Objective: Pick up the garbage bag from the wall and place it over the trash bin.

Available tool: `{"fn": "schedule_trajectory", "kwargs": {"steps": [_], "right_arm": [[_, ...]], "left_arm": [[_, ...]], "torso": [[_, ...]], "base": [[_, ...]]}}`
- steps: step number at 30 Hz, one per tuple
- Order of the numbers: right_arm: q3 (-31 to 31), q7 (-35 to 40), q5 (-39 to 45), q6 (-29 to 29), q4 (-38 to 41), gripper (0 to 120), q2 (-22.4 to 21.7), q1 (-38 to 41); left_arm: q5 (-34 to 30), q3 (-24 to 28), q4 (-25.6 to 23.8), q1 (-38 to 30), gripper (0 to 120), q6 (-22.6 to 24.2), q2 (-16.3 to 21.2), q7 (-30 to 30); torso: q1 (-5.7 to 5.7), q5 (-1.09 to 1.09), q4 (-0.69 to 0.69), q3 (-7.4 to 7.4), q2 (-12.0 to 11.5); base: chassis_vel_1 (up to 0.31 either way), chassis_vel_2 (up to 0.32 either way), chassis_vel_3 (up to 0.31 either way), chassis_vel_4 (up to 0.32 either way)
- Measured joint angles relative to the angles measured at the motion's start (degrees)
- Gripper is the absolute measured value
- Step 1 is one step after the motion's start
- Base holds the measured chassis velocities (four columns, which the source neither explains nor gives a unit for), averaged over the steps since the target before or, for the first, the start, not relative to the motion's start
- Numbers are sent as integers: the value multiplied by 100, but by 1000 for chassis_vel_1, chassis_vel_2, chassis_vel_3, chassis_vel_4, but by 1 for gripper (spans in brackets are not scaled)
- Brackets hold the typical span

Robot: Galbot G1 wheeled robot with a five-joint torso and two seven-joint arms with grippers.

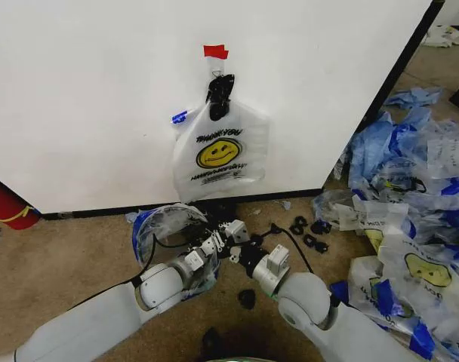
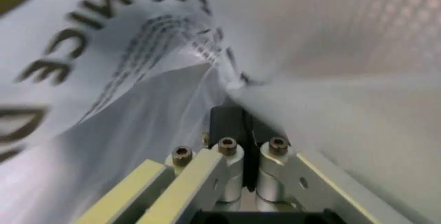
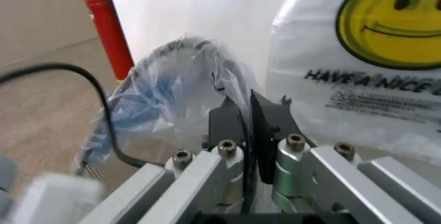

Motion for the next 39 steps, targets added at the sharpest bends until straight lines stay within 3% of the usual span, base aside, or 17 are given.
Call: {"fn": "schedule_trajectory", "kwargs": {"steps": [19, 39], "right_arm": [[12, -53, 14, 14, 47, 1, -16, -141], [-134, -165, 22, 5, 317, 1, -57, -299]], "left_arm": [[46, -292, -183, 139, 0, -70, 206, -4], [93, 207, 478, -610, 0, -118, -299, -11]], "torso": [[0, 0, 1, 0, 0], [0, 0, -1, 0, 0]], "base": [[0, 0, 0, 0], [0, 0, 0, 0]]}}
